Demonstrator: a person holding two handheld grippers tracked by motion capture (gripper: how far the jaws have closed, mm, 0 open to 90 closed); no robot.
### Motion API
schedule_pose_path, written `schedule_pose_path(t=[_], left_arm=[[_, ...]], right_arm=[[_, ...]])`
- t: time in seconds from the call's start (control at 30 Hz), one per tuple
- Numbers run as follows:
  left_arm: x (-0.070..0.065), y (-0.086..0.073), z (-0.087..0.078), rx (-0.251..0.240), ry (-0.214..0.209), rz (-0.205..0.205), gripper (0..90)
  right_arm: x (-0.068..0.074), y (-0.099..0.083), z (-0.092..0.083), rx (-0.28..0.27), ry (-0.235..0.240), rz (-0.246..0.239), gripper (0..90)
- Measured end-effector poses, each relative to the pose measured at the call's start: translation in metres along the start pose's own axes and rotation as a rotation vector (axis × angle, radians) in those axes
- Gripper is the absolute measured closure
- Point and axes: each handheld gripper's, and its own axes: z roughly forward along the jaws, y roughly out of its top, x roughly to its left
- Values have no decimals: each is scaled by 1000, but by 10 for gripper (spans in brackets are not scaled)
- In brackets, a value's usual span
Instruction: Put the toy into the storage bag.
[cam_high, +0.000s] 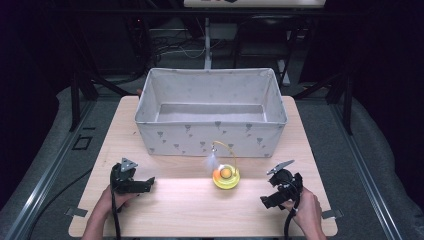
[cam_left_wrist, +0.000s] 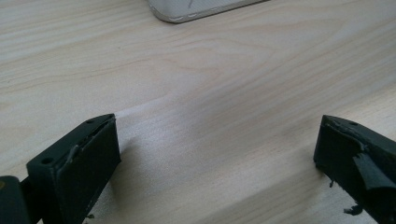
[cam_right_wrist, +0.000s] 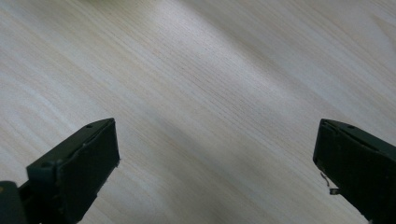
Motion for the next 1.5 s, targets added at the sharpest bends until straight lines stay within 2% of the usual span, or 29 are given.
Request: schedule_pose_path(t=[0.3,0.43,0.57,0.6,0.87,0.93,1.23,1.27,1.5], left_arm=[[-1,0,0,-1,-3,0,3],[0,0,0,0,-2,3,3],[-1,0,0,-1,-3,0,3],[0,0,0,0,-2,3,3],[0,0,0,1,-3,3,3],[0,0,0,1,-3,2,3],[0,0,0,2,-3,5,3],[0,0,0,2,-3,3,3],[0,0,0,1,-4,2,3]], right_arm=[[4,2,-1,8,6,-9,1],[8,5,-2,25,6,-37,0],[12,9,-3,24,7,-43,0],[12,11,-3,34,3,-60,0],[17,16,-8,46,14,-76,0],[21,22,-11,33,23,-86,0],[29,43,-22,47,28,-124,0],[31,49,-24,56,40,-133,0],[39,71,-32,37,54,-174,0]])
